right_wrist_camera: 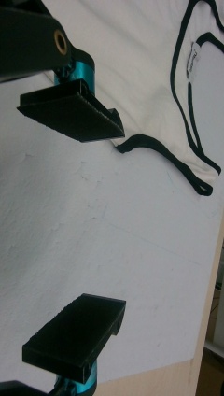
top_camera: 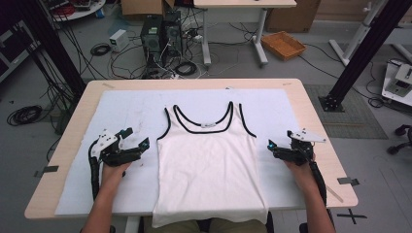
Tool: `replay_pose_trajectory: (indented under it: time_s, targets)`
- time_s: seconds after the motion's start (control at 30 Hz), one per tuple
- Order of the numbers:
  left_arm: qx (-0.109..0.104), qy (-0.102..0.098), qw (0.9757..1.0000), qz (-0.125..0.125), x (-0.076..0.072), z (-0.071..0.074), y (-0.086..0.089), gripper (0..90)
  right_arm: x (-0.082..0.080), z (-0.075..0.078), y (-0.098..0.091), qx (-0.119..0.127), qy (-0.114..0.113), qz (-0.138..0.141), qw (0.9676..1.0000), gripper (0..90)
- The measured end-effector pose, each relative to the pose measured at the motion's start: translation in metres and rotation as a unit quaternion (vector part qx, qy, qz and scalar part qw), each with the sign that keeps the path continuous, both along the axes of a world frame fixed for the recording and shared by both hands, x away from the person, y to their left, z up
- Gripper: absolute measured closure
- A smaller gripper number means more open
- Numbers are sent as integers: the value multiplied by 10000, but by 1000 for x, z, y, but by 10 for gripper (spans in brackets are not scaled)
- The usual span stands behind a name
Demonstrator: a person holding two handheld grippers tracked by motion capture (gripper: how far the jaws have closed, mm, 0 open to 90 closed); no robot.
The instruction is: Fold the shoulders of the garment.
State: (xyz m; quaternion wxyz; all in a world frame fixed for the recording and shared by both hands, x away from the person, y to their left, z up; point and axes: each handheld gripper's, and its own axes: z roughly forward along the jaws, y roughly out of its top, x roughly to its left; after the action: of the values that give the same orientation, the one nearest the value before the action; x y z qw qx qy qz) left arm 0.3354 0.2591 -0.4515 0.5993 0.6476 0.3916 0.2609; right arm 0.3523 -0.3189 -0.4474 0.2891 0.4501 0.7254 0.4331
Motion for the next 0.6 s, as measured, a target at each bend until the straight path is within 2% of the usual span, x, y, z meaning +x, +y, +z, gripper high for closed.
replay_pose_trajectory:
  time_s: [0.27,0.4,0.47,0.57,0.6]
  targets:
    - [-137,-127,9998,65,3,2,1,144,0,0,2,-72,9,-4,10000,149]
    - [-114,-71,9999,81,2,1,2,144,0,-1,2,-134,6,-56,9999,149]
    - [-71,-2,9999,94,3,0,2,144,1,-1,2,-125,72,-94,9999,149]
    - [-58,-1,9999,111,3,0,2,144,2,-1,2,-135,88,-102,9998,149]
    - [-34,-12,9999,119,3,0,1,144,3,-1,2,-113,169,-129,9997,149]
